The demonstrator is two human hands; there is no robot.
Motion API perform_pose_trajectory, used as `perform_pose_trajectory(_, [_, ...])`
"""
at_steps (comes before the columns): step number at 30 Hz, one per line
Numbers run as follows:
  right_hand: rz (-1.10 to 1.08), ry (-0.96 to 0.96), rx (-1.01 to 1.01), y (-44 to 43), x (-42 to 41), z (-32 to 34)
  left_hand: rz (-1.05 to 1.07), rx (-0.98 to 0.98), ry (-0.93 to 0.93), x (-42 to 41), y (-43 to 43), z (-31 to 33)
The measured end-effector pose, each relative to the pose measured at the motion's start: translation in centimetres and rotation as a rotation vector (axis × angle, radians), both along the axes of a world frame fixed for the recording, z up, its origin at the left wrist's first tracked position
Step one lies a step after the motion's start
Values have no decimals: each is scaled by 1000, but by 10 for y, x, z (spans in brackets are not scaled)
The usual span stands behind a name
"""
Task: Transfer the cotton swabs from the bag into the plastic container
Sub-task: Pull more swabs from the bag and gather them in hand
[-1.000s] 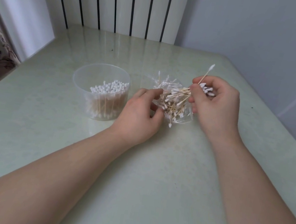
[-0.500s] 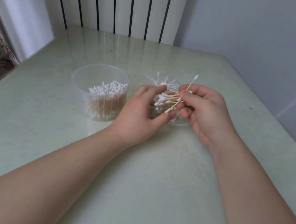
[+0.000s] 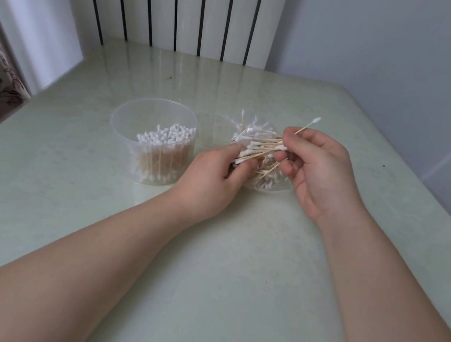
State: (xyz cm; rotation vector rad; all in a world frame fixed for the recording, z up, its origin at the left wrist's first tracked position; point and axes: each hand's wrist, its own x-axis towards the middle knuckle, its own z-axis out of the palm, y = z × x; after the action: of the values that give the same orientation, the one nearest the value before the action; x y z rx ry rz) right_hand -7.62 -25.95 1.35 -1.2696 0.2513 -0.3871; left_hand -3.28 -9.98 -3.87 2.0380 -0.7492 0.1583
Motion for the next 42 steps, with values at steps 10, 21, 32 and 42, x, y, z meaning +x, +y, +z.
perform_pose_trajectory(10, [33, -28, -365, 1, -1, -8, -21, -6, -25, -1, 1, -1])
perform_pose_trajectory(21, [-179, -49, -274, -12, -1, 0, 41, -47, 43, 0, 2, 3])
perform_pose_trajectory(32, [-209, 58, -589, -16, -4, -3, 111, -107, 67, -1, 4, 4])
perform_pose_trajectory(42, [-55, 8, -621, -5, -6, -2, 103, -228, 157, 0, 4, 8])
